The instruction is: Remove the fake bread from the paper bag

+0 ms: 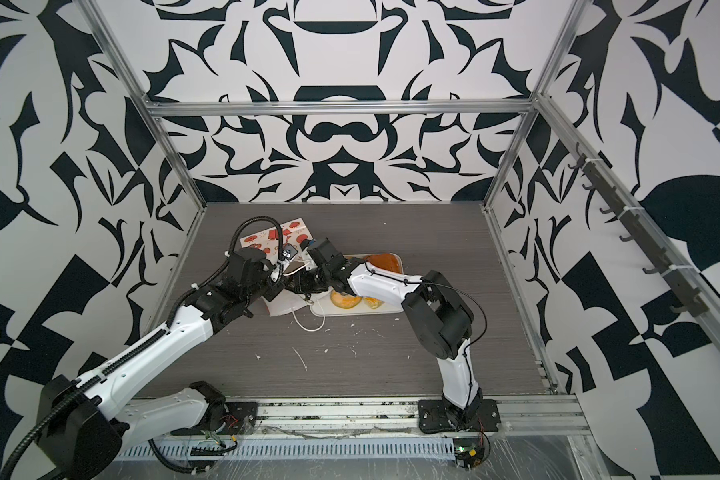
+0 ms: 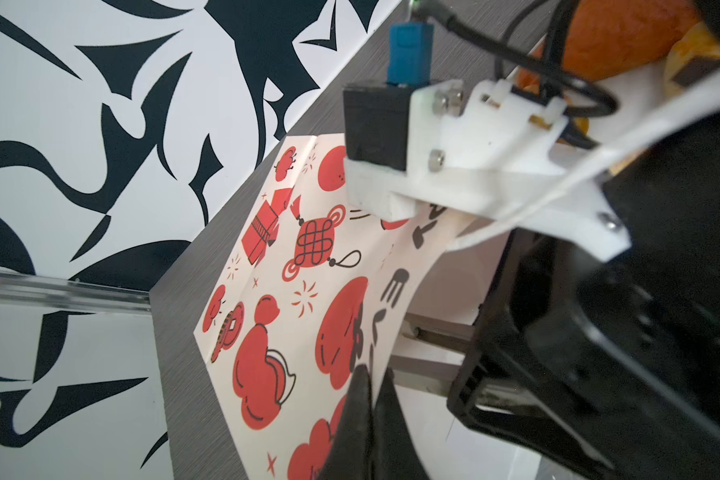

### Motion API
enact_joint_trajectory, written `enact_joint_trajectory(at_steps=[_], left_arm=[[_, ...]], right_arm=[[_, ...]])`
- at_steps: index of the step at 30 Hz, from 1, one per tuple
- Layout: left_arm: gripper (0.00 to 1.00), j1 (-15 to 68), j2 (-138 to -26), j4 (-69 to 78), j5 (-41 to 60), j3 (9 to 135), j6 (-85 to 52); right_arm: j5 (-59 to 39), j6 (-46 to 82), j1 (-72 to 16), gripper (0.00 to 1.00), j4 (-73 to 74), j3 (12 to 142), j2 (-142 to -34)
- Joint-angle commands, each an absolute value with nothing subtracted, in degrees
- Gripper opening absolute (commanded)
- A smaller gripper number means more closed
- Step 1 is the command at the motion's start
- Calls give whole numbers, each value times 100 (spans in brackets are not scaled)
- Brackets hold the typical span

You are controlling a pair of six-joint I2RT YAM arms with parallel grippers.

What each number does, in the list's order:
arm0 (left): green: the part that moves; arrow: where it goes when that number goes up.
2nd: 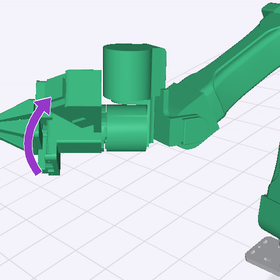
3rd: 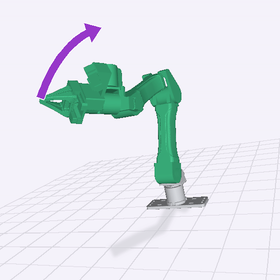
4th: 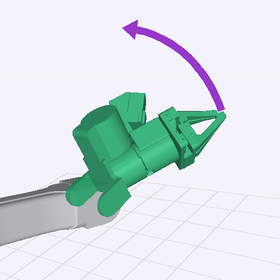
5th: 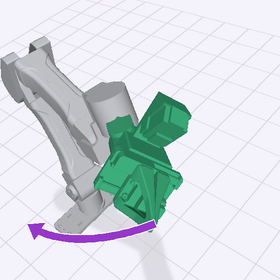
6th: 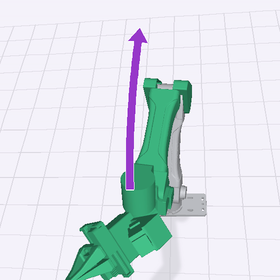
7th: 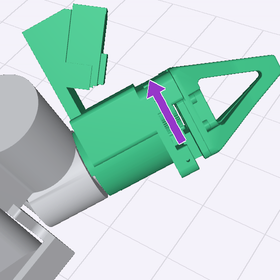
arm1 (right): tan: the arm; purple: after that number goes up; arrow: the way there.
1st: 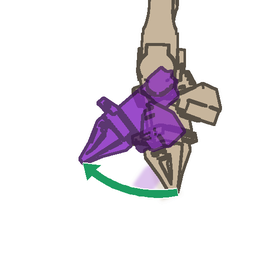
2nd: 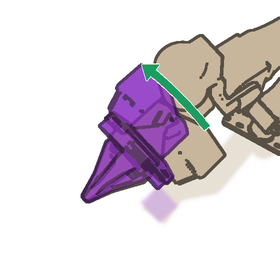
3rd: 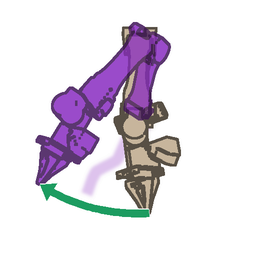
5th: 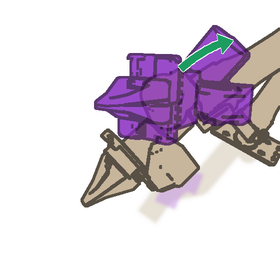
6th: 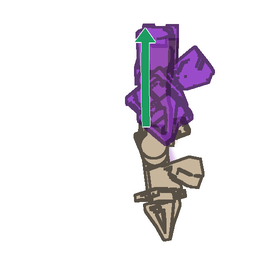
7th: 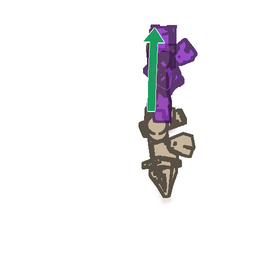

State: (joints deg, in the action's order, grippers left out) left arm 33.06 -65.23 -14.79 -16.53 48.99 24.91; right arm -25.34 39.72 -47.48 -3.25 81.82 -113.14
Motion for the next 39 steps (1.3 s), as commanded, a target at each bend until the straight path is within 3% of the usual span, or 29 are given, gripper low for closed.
enact_joint_trajectory(at_steps=[1, 8, 19, 39], left_arm=[[0, 3324, -6536, -1028, -1303, 5010, 2311], [0, 3328, -6596, -1174, -1346, 5200, 2085], [0, 3322, -6735, -1235, -1732, 5450, 1791], [0, 3322, -6967, -1754, -1945, 6031, 1259]], right_arm=[[-2677, 4010, -4890, 44, -156, 8531, -11323], [-2550, 3926, -5008, 46, -331, 8719, -11451], [-2059, 4044, -5207, 45, 85, 7800, -10921], [-1353, 3879, -5423, 45, -603, 8632, -11579]])
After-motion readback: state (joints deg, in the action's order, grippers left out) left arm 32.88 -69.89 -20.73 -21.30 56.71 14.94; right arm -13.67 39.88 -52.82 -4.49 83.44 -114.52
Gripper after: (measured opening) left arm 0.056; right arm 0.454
